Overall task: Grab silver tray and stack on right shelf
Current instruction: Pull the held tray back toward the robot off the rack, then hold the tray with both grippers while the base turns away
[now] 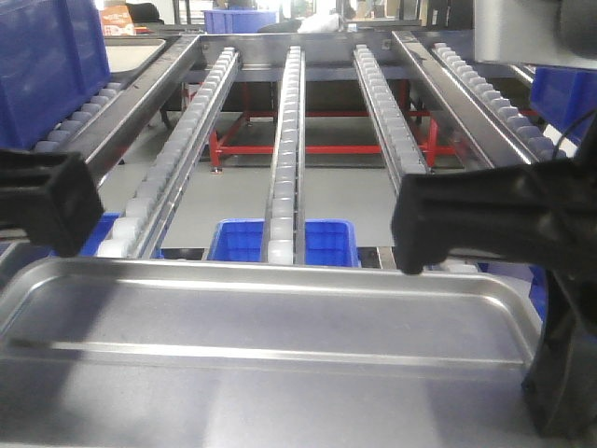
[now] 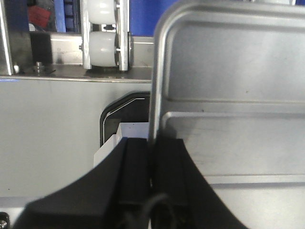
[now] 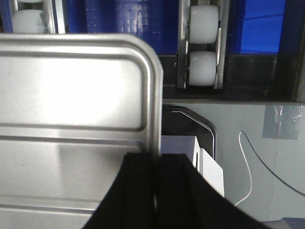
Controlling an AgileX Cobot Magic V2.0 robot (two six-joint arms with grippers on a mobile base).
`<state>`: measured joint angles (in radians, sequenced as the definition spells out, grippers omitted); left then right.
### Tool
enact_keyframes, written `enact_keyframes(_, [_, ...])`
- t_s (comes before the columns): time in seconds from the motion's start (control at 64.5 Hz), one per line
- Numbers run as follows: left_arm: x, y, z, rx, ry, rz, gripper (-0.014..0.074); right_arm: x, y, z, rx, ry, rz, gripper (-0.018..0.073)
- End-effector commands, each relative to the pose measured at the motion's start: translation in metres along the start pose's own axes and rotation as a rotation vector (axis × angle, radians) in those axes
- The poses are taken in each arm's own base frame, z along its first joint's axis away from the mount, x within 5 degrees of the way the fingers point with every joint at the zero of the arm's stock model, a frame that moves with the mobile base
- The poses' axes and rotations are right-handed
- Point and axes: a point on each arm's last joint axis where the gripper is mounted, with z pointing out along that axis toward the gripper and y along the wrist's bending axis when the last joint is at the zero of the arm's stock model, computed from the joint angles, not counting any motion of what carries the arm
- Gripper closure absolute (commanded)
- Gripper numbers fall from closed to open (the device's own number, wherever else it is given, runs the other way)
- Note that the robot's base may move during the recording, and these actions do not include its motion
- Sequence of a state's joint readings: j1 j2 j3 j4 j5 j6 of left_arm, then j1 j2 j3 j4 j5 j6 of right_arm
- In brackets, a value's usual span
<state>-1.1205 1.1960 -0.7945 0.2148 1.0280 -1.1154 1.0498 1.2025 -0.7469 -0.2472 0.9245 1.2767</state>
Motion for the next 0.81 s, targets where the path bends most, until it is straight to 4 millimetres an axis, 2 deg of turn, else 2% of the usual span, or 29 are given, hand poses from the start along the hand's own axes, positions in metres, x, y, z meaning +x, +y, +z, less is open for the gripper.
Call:
enact_keyframes(0.0, [-0.0019,0.0061,-0.0106,-0.042,-0.022,0.008,0.0697,-0.0056,-0.0049,-0.01,0.03,-0.046,-0.038,0.0503])
enact_keyframes(0.791, [-0.002,0.0057,-0.0098,-0.045,-0.02,0.008,0.0697,-0.0056,-0.0049,-0.01,0.03,-0.046,-0.038,0.0503])
